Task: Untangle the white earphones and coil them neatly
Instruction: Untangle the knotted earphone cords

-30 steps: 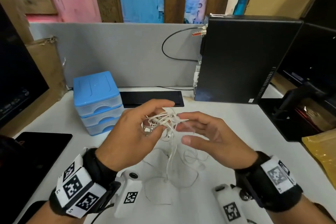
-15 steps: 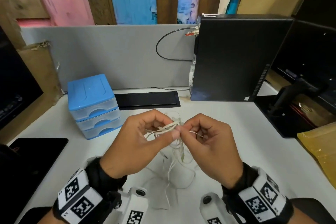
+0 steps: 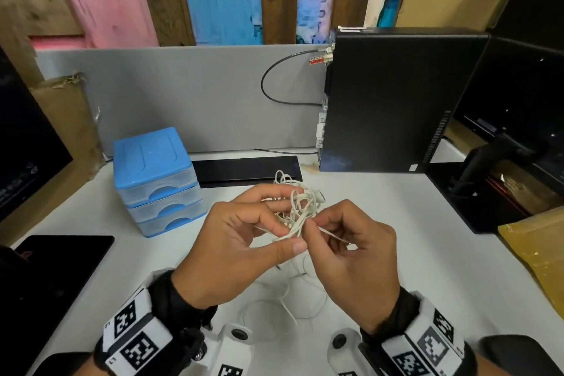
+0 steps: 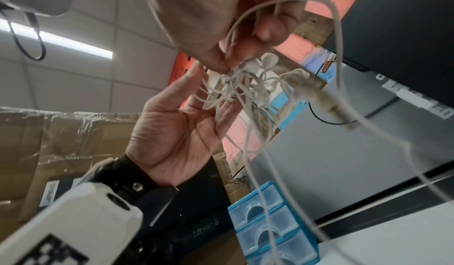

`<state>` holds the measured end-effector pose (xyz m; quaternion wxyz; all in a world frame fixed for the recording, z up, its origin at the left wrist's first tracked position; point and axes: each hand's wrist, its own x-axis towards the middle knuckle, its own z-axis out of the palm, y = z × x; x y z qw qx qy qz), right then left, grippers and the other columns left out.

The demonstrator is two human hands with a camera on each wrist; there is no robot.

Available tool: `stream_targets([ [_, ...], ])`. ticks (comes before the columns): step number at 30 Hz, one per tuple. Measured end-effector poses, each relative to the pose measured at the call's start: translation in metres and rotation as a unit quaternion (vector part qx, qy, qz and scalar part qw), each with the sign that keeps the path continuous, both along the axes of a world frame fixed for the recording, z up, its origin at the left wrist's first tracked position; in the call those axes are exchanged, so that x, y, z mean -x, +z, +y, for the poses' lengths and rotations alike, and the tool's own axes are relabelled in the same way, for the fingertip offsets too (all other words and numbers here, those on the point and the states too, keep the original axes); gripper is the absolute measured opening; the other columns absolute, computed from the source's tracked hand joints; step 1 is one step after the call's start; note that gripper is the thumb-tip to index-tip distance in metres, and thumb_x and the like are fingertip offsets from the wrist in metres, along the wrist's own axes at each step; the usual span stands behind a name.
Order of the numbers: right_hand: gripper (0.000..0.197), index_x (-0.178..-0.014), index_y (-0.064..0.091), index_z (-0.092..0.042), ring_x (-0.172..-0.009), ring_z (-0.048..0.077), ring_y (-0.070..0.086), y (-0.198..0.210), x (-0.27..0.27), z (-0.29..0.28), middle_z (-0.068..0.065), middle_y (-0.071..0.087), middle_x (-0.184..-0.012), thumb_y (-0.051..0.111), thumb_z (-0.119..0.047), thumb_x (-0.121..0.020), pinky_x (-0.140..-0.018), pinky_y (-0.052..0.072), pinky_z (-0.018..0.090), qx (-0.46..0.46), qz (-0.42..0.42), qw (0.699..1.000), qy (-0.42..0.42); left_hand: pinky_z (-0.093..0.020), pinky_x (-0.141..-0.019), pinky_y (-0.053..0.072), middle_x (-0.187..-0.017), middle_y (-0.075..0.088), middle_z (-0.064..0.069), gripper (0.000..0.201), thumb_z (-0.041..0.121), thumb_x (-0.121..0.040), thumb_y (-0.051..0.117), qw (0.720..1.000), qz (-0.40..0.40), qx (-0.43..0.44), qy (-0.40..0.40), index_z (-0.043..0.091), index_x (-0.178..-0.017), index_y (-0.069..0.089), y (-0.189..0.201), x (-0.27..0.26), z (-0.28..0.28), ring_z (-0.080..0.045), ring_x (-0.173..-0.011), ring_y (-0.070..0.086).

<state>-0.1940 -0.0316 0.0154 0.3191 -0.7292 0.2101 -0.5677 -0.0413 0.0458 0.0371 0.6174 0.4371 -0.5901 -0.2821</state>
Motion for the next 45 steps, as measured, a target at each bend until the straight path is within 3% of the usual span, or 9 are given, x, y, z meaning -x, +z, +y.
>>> stream_targets([
  [9, 0.020, -0.065, 0.058, -0.006, -0.045, 0.007, 0.044, 0.001, 0.000, 0.004, -0.003, 0.049, -0.053, 0.070, -0.008, -0.081, -0.045, 0.036, 0.014, 0.038, -0.016, 0.999, -0.007, -0.029, -0.086, 0.052, -0.112, 0.068, -0.010, 0.035, 0.037, -0.081, 0.077, 0.999, 0.043, 0.007, 0.027, 0.008, -0.062, 0.071, 0.004, 0.007, 0.002, -0.029, -0.100, 0.070],
  [16, 0.018, -0.069, 0.060, -0.007, -0.052, 0.012, 0.047, 0.002, 0.000, 0.003, -0.001, 0.051, -0.057, 0.076, -0.004, -0.078, -0.044, 0.039, 0.026, 0.055, -0.004, 0.998, -0.011, -0.024, -0.073, 0.054, -0.100, 0.074, -0.016, 0.002, 0.016, -0.077, 0.068, 0.992, 0.119, 0.016, 0.036, 0.015, -0.079, 0.067, 0.008, 0.001, 0.000, -0.023, -0.089, 0.071],
  [22, 0.017, -0.095, 0.066, -0.010, -0.071, 0.014, 0.056, 0.007, 0.003, 0.001, -0.002, 0.059, -0.085, 0.071, -0.008, -0.079, -0.057, 0.046, 0.028, 0.100, 0.049, 0.993, 0.042, -0.028, -0.075, 0.059, -0.091, 0.076, -0.010, 0.017, 0.007, -0.078, 0.082, 0.994, 0.076, -0.001, 0.083, 0.013, -0.089, 0.071, 0.003, -0.001, -0.003, -0.022, -0.083, 0.074],
  [26, 0.032, -0.113, 0.062, -0.020, -0.080, 0.021, 0.061, 0.011, 0.007, 0.006, -0.003, 0.060, -0.093, 0.060, -0.021, -0.081, -0.060, 0.050, 0.034, 0.014, 0.021, 0.995, 0.101, -0.034, -0.077, 0.060, -0.090, 0.077, -0.002, 0.013, 0.018, -0.076, 0.082, 0.991, -0.007, 0.005, 0.136, 0.022, -0.084, 0.072, 0.000, 0.000, -0.002, -0.022, -0.083, 0.074],
  [32, 0.007, -0.081, 0.072, -0.027, -0.086, 0.016, 0.057, 0.023, 0.007, -0.005, -0.010, 0.061, -0.083, 0.069, -0.031, -0.086, -0.058, 0.044, 0.027, -0.037, 0.146, 0.986, 0.068, -0.040, -0.079, 0.060, -0.093, 0.076, 0.005, 0.007, 0.021, -0.083, 0.077, 0.981, -0.118, 0.011, 0.154, 0.023, -0.089, 0.074, 0.001, 0.002, 0.001, -0.025, -0.090, 0.073],
  [35, 0.011, -0.073, 0.073, -0.021, -0.077, 0.018, 0.058, 0.032, 0.012, -0.011, 0.001, 0.064, -0.079, 0.072, -0.025, -0.084, -0.062, 0.046, 0.042, -0.118, 0.130, 0.978, 0.116, -0.029, -0.082, 0.057, -0.094, 0.075, 0.009, 0.016, 0.032, -0.083, 0.078, 0.976, -0.157, -0.001, 0.150, 0.023, -0.095, 0.073, 0.005, 0.004, 0.004, -0.019, -0.092, 0.072],
  [40, 0.012, -0.072, 0.068, -0.016, -0.070, 0.019, 0.061, 0.055, 0.020, -0.021, 0.010, 0.069, -0.073, 0.060, -0.011, -0.080, -0.067, 0.047, 0.026, -0.299, -0.016, 0.921, 0.250, -0.012, -0.075, 0.046, -0.086, 0.069, 0.014, 0.031, 0.034, -0.069, 0.089, 0.950, -0.252, -0.026, 0.182, 0.026, -0.093, 0.070, 0.001, 0.004, 0.002, -0.011, -0.084, 0.065],
  [43, 0.007, -0.079, 0.058, -0.011, -0.047, 0.019, 0.045, 0.070, 0.031, -0.026, 0.007, 0.052, -0.055, 0.062, -0.015, -0.082, -0.062, 0.048, 0.031, -0.379, -0.097, 0.859, 0.330, -0.011, -0.071, 0.045, -0.083, 0.067, 0.015, 0.022, 0.023, -0.073, 0.087, 0.944, -0.267, -0.038, 0.189, 0.026, -0.088, 0.071, -0.006, 0.000, -0.001, -0.010, -0.078, 0.063],
  [45, 0.017, -0.087, 0.060, -0.011, -0.040, 0.014, 0.030, 0.075, 0.039, -0.031, 0.001, 0.039, -0.049, 0.074, -0.017, -0.079, -0.050, 0.041, 0.028, -0.355, -0.038, 0.884, 0.302, -0.013, -0.071, 0.047, -0.083, 0.068, 0.017, 0.018, 0.022, -0.075, 0.086, 0.946, -0.269, -0.053, 0.174, 0.026, -0.086, 0.073, -0.007, -0.002, -0.001, -0.010, -0.079, 0.064],
])
